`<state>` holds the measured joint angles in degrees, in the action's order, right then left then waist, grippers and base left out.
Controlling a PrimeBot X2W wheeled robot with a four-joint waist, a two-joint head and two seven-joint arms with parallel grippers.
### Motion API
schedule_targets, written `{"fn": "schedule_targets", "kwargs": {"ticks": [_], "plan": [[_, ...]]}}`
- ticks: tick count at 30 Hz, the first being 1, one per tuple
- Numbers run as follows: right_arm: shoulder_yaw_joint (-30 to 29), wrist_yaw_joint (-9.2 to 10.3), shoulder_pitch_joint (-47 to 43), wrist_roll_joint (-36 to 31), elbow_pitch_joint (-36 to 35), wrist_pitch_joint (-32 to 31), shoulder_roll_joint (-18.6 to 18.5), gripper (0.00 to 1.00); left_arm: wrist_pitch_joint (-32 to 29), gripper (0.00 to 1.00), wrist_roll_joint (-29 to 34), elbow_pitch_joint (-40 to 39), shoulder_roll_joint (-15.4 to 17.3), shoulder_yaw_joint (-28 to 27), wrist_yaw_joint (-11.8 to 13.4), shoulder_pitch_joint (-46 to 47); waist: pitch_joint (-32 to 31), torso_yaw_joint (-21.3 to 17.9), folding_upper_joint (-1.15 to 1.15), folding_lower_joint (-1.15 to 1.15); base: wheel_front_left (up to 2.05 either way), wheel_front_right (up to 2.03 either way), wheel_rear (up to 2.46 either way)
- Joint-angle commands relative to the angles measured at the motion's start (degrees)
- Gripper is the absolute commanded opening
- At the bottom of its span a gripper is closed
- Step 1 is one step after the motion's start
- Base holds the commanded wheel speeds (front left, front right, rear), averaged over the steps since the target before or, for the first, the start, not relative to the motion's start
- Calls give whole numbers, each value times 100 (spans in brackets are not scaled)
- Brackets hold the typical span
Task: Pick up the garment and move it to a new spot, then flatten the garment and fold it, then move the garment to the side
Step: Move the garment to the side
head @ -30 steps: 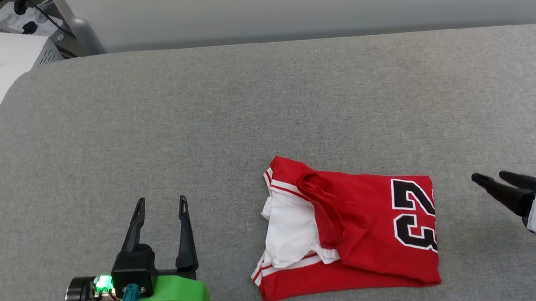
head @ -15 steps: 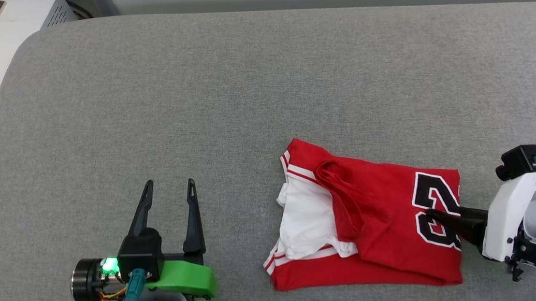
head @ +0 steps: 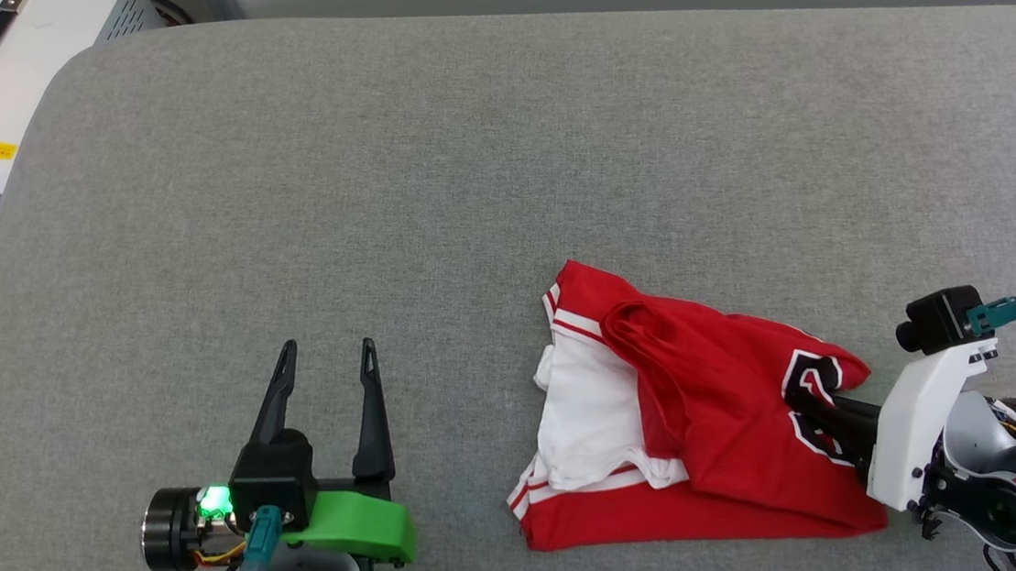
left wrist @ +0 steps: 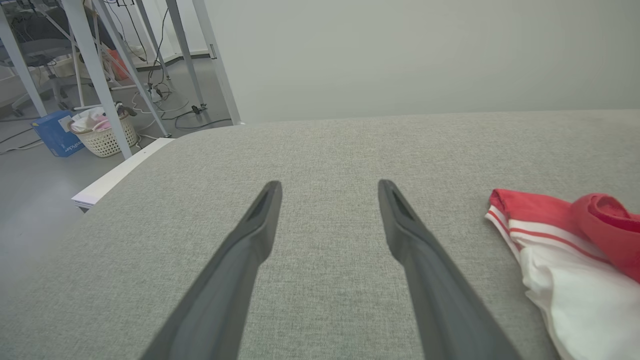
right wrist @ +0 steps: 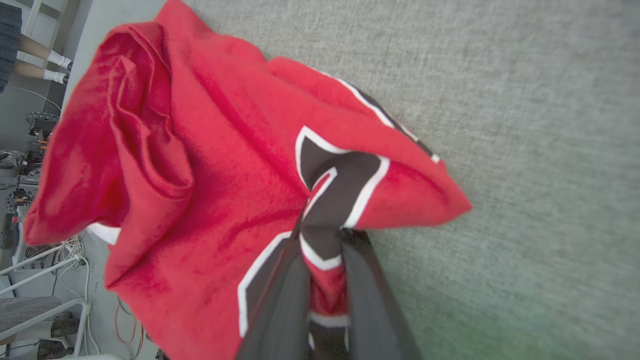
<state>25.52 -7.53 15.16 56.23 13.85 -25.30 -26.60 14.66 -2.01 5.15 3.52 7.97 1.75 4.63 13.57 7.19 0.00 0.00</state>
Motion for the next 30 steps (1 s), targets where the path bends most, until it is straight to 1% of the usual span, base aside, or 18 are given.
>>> {"fn": "schedule_targets", "kwargs": {"ticks": [1, 7, 13, 16, 22, 26, 30], "plan": [[140, 4, 75, -36, -10, 96, -16, 0, 34, 100, -27, 26, -32, -10, -8, 45, -52, -24, 0, 0, 0, 0, 0], [341, 4, 360, -403, -348, 681, -340, 0, 34, 100, -26, 46, -39, -22, 4, -26, -261, -121, 0, 0, 0, 0, 0], [660, 4, 541, -828, -913, 829, -817, 0, 34, 100, -19, 29, -42, -71, 18, -170, -459, -381, 0, 0, 0, 0, 0], [756, 4, 609, -972, -1203, 749, -1051, 0, 34, 100, -19, 10, -42, -111, 18, -249, -548, -625, 0, 0, 0, 0, 0], [629, 4, 633, -987, -1514, 532, -1352, 0, 34, 100, 13, -37, -37, -142, 5, -294, -571, -1176, 0, 0, 0, 0, 0], [436, 4, 664, -925, -1427, 471, -1432, 0, 34, 100, 34, -103, -13, -197, 12, -236, -439, -1565, 0, 0, 0, 0, 0], [236, 4, 724, -956, -1179, 478, -1529, 0, 34, 100, 58, -174, 20, -228, -5, -144, -229, -1846, 0, 0, 0, 0, 0]]}}
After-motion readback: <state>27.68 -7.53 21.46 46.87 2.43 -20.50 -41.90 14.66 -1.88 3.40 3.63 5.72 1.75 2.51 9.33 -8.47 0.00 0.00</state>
